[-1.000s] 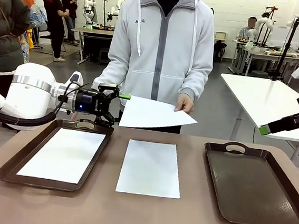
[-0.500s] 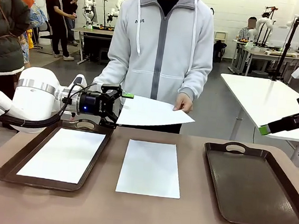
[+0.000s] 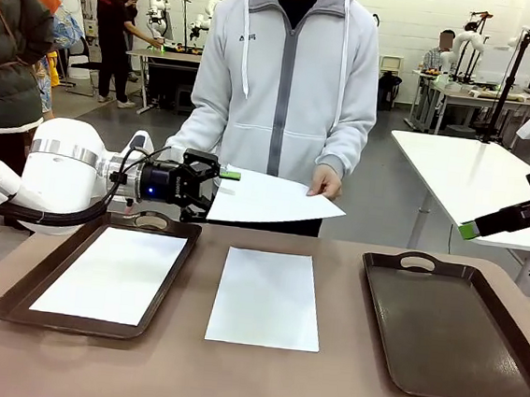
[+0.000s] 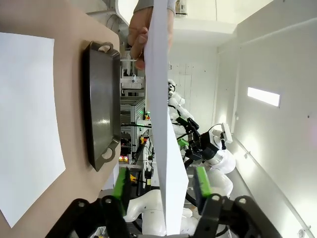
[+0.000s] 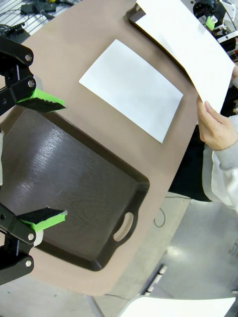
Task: Sort the A4 documents.
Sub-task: Receive the A4 Paper, then place the A4 Paper in the designated Handle tray.
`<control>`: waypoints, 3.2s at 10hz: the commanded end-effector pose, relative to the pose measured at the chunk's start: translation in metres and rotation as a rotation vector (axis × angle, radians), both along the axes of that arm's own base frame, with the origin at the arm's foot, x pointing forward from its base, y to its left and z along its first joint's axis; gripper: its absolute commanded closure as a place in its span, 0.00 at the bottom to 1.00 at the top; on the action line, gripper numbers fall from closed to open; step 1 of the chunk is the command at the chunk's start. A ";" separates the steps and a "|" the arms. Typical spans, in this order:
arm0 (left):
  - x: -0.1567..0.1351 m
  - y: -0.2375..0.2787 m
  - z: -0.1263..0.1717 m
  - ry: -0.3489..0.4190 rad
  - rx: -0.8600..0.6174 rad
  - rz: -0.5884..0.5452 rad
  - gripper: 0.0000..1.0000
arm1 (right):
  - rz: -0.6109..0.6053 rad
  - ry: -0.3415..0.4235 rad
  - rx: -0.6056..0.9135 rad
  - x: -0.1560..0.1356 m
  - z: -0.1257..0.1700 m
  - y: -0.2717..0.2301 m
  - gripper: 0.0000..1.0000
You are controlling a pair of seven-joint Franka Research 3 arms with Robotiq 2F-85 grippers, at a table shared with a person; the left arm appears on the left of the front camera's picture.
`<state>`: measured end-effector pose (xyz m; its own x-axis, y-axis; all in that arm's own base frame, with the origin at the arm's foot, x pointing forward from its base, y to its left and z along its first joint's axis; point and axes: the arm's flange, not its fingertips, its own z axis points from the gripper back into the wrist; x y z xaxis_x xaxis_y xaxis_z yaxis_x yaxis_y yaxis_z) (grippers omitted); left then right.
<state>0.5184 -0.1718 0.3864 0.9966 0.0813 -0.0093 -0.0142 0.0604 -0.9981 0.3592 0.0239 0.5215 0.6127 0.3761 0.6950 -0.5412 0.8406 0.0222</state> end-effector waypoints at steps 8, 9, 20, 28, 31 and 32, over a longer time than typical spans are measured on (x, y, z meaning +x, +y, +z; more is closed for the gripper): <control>0.001 -0.004 0.003 -0.032 -0.013 0.006 1.00 | 0.004 0.003 0.004 0.001 -0.001 0.000 0.00; 0.001 -0.004 0.004 -0.033 -0.015 0.005 1.00 | 0.004 0.003 0.004 0.001 -0.001 0.000 0.00; 0.000 -0.002 0.002 -0.008 -0.004 -0.007 1.00 | 0.004 0.003 0.004 0.001 -0.001 0.000 0.00; 0.000 -0.002 0.002 -0.008 -0.004 -0.007 1.00 | 0.004 0.003 0.004 0.001 -0.001 0.000 0.00; 0.000 -0.002 0.002 -0.008 -0.004 -0.007 1.00 | 0.004 0.003 0.004 0.001 -0.001 0.000 0.00; 0.000 -0.002 0.002 -0.008 -0.004 -0.007 1.00 | 0.004 0.003 0.004 0.001 -0.001 0.000 0.00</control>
<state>0.5188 -0.1734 0.3890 0.9974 0.0720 0.0000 -0.0043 0.0599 -0.9982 0.3592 0.0239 0.5215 0.6127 0.3761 0.6950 -0.5412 0.8406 0.0222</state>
